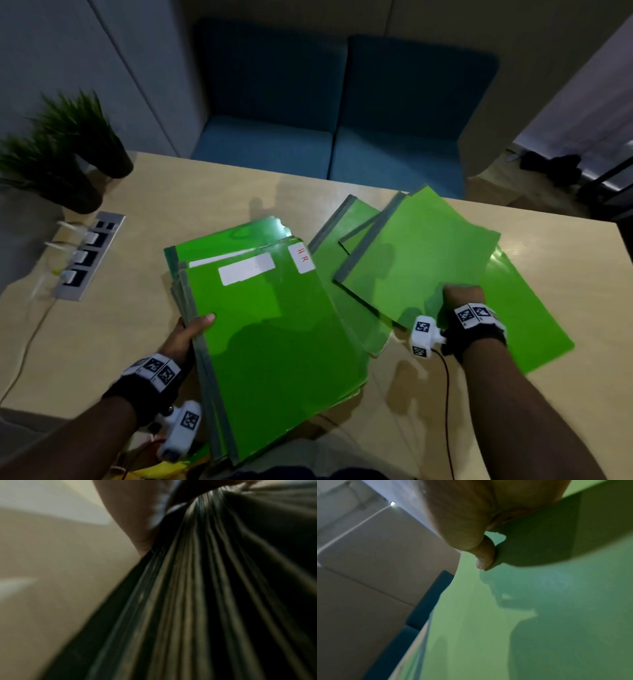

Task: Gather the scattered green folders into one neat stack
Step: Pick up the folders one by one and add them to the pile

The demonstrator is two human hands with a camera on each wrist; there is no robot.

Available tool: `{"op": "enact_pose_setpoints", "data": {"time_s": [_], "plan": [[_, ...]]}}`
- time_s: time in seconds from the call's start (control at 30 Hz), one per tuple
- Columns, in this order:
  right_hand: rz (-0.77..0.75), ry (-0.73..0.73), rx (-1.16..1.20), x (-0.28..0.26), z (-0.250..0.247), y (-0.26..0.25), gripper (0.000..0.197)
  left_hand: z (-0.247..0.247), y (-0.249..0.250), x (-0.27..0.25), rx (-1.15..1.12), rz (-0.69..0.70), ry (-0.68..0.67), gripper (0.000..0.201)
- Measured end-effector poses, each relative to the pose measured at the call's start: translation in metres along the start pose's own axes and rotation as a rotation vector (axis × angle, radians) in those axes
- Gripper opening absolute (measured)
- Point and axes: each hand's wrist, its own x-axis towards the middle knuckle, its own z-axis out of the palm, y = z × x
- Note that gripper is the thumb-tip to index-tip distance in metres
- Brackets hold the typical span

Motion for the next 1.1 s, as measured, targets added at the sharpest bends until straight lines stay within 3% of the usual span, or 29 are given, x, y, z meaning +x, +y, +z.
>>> {"op": "enact_pose_setpoints", "data": {"time_s": [0.03,0.1,0.17,0.23,0.37,0.43,0.53,0.63,0.8,0.93,1.1], "plan": [[-0.015,0.003,-0.089,-0.004,0.000,0.003,0.035,-0.007,-0.002,0.005,0.018,-0.032,0.003,0.086],[-0.052,-0.003,-0.190,-0.007,0.002,0.004,0.055,-0.025,-0.012,0.026,0.052,-0.069,0.009,0.097],[-0.094,-0.028,-0.170,-0.004,-0.002,-0.002,0.081,-0.051,-0.030,0.061,0.071,-0.106,-0.020,0.107],[-0.056,-0.072,-0.148,-0.001,-0.008,-0.010,0.095,-0.052,-0.026,0.061,0.099,-0.122,-0.060,0.108],[-0.042,-0.150,-0.232,0.009,-0.008,-0.021,0.087,-0.020,-0.003,0.024,0.086,-0.076,-0.035,0.092],[-0.065,-0.194,-0.285,0.012,-0.007,-0.023,0.098,-0.004,0.004,0.010,0.088,-0.066,-0.024,0.090],[-0.071,-0.227,-0.365,0.011,-0.006,-0.029,0.109,0.007,0.012,-0.004,0.083,-0.060,-0.027,0.058],[-0.052,-0.260,-0.369,0.016,-0.001,-0.034,0.115,0.015,0.018,-0.014,0.100,-0.073,-0.025,0.056],[-0.081,-0.244,-0.292,0.025,-0.003,-0.030,0.082,0.018,0.019,-0.016,0.078,-0.097,-0.041,0.051],[-0.056,-0.065,-0.055,0.031,-0.008,-0.018,0.075,0.010,0.015,-0.007,0.049,-0.087,-0.059,0.053],[0.262,0.320,1.050,0.052,-0.036,-0.024,0.055,0.002,0.010,-0.001,-0.006,-0.052,-0.074,0.040]]}}
